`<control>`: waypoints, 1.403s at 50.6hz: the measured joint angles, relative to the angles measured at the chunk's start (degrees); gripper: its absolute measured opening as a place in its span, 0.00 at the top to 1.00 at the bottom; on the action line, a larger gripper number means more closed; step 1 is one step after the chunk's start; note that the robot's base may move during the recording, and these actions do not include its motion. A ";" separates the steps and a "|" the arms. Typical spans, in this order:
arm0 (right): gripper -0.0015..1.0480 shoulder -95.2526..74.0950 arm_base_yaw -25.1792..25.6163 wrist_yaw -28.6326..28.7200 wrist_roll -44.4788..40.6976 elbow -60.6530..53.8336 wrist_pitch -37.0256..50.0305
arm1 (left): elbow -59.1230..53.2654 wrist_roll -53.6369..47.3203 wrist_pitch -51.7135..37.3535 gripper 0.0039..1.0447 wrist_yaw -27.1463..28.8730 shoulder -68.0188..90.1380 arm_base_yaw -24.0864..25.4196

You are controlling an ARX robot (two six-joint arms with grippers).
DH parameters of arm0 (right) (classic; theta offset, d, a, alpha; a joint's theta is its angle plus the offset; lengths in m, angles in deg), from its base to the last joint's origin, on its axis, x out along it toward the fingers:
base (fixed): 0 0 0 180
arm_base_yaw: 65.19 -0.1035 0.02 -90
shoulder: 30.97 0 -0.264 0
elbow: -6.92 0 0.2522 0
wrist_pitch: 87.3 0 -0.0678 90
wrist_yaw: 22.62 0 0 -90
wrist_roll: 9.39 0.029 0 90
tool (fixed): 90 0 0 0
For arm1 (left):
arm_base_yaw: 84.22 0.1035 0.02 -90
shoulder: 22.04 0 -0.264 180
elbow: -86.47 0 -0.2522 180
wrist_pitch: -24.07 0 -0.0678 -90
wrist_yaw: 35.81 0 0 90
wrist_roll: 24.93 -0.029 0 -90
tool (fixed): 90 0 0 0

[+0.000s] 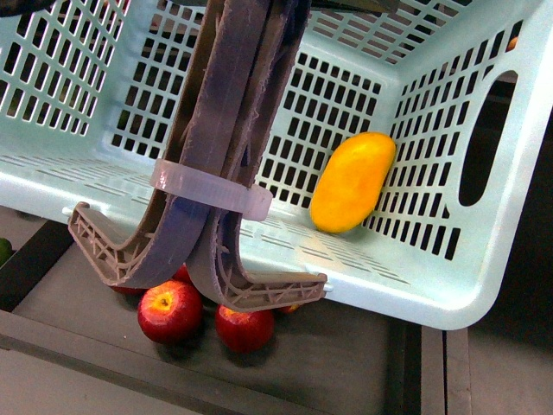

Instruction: Pick mango and avocado into basket

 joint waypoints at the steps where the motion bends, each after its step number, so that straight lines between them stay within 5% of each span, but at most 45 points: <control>1: 0.58 0.02 0.00 0.00 0.00 0.00 0.00 | 0.00 0.02 0.00 0.95 0.00 0.00 -0.02; 16: 0.06 0.31 -0.07 -0.20 0.04 -0.22 0.02 | 0.00 -0.13 0.00 0.95 -0.68 0.00 -0.52; 71: 0.07 0.15 -0.11 -0.02 0.02 -0.42 0.02 | -0.20 -0.04 0.02 0.95 -0.11 -0.20 -0.02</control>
